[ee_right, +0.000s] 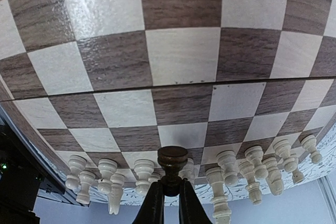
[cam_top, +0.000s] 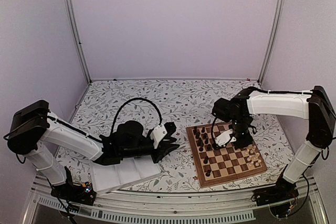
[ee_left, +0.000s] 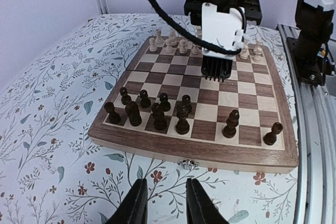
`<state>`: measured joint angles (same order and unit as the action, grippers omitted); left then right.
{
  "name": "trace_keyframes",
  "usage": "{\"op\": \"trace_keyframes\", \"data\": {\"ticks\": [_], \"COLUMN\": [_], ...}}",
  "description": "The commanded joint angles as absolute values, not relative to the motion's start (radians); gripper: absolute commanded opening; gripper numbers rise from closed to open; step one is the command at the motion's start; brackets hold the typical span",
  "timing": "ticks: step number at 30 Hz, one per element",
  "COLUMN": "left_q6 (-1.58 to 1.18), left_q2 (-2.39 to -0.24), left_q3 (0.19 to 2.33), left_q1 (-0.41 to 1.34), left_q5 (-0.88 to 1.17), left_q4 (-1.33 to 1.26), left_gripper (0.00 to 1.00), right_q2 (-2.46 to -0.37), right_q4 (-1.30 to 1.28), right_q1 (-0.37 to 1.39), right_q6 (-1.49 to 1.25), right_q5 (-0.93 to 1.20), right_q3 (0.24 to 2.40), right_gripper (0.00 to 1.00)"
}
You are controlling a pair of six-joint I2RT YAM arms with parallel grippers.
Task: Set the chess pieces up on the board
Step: Place the chess piece on the chessboard.
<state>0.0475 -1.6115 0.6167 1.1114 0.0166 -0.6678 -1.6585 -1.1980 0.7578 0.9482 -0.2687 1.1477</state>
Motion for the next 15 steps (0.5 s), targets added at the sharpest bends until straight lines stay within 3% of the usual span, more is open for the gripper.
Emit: {"op": "trace_keyframes", "data": {"ticks": [1, 15], "left_q6": [0.039, 0.027], "left_q2": [-1.598, -1.615], "left_q3": [0.608, 0.61], "left_q1": [1.102, 1.101], "left_q5": [0.019, 0.033], "left_q4": [-0.695, -0.706], "left_gripper": [0.28, 0.28], "right_q2": [-1.702, -1.794], "right_q4": [-1.254, -1.325], "right_q1": [0.759, 0.823], "right_q6": [0.895, 0.803], "right_q5": [-0.32, -0.401], "right_q3": [1.18, 1.231], "right_gripper": [0.1, 0.1]}}
